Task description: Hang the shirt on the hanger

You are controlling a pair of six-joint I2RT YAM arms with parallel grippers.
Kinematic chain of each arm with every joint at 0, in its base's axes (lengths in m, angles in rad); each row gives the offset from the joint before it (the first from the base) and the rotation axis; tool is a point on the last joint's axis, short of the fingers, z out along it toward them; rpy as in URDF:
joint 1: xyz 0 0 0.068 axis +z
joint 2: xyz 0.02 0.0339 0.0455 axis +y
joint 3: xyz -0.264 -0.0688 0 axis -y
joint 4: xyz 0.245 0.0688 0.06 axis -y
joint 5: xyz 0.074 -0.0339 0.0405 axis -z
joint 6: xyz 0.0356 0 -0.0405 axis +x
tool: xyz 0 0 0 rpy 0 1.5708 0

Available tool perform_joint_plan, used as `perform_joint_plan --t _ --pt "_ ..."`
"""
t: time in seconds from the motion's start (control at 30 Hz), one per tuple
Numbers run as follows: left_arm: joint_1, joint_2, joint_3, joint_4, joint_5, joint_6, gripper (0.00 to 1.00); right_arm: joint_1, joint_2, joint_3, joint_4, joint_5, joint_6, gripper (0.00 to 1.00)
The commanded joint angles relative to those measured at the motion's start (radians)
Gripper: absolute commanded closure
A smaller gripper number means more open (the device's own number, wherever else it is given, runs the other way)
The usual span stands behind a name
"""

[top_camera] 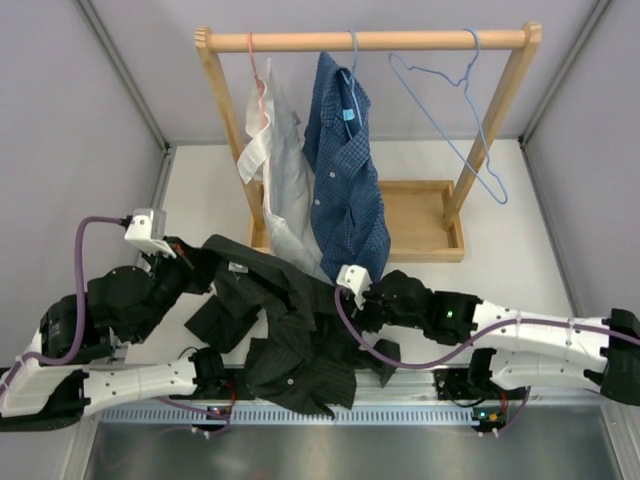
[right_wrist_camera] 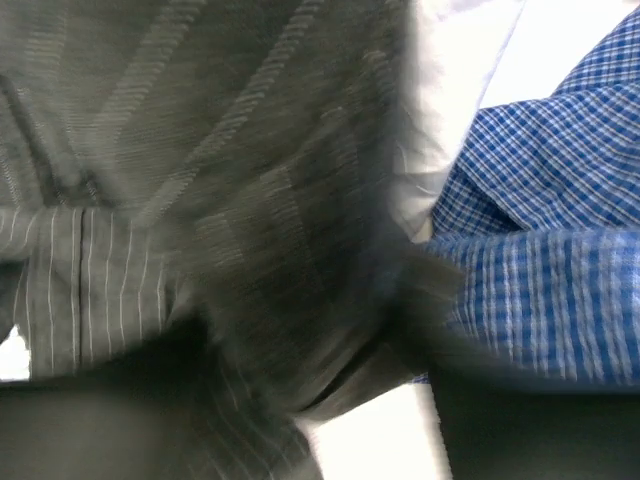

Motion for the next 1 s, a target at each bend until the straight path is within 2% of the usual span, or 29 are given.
perform_joint_plan --t 0.0,0.1,0.2,0.23,0.27,0.3,0.37,0.43,0.5,0.6,0.67,0.73,0.8,0.83,0.87,0.9,0.97 --pt "0.003 0.007 0.062 0.019 -0.013 0.018 1.00 -0.017 0.024 0.033 0.162 0.045 -0.027 1.00" --pt "0.003 0.022 0.108 0.018 -0.050 0.043 1.00 -0.009 -0.102 0.074 0.081 0.119 -0.010 1.00" --pt "0.001 0.051 0.148 0.016 -0.088 0.070 1.00 0.013 -0.211 0.226 -0.198 0.290 0.015 1.00" --pt "0.001 0.061 0.157 0.018 -0.101 0.072 1.00 0.017 -0.231 0.323 -0.276 0.381 0.036 1.00" --pt "0.001 0.068 0.173 0.018 -0.119 0.074 1.00 0.020 -0.265 0.373 -0.418 0.409 0.045 1.00" --pt "0.001 0.088 0.180 0.019 -0.131 0.075 1.00 0.020 -0.274 0.478 -0.488 0.435 0.073 1.00" --pt "0.001 0.125 0.197 0.022 -0.165 0.071 1.00 0.020 -0.279 0.591 -0.677 0.499 0.096 1.00" --pt "0.001 0.151 0.203 0.043 -0.171 0.072 1.00 0.020 -0.257 0.757 -0.790 0.561 0.102 1.00" --pt "0.001 0.194 0.199 0.063 -0.158 0.072 1.00 0.022 -0.195 0.888 -0.944 0.610 0.119 1.00" --pt "0.001 0.249 0.182 0.106 -0.101 0.061 1.00 0.020 -0.122 0.938 -1.065 0.667 0.163 1.00" --pt "0.003 0.269 0.147 0.128 -0.069 0.049 1.00 0.020 -0.118 0.868 -1.068 0.642 0.190 0.99" --pt "0.001 0.286 0.092 0.145 -0.012 0.020 1.00 0.020 -0.127 0.721 -1.038 0.592 0.251 0.93" --pt "0.003 0.288 0.049 0.183 0.039 0.002 1.00 0.020 -0.165 0.563 -0.998 0.532 0.306 0.71" --pt "0.003 0.294 0.027 0.194 0.100 -0.005 1.00 0.020 -0.191 0.530 -0.929 0.479 0.314 0.64" --pt "0.003 0.315 -0.005 0.202 0.135 -0.006 1.00 0.020 -0.249 0.498 -0.897 0.463 0.322 0.44" --pt "0.003 0.329 -0.016 0.203 0.163 -0.017 1.00 0.020 -0.275 0.472 -0.878 0.457 0.337 0.36" --pt "0.003 0.369 -0.053 0.205 0.236 -0.037 1.00 0.020 -0.318 0.475 -0.826 0.438 0.337 0.30"
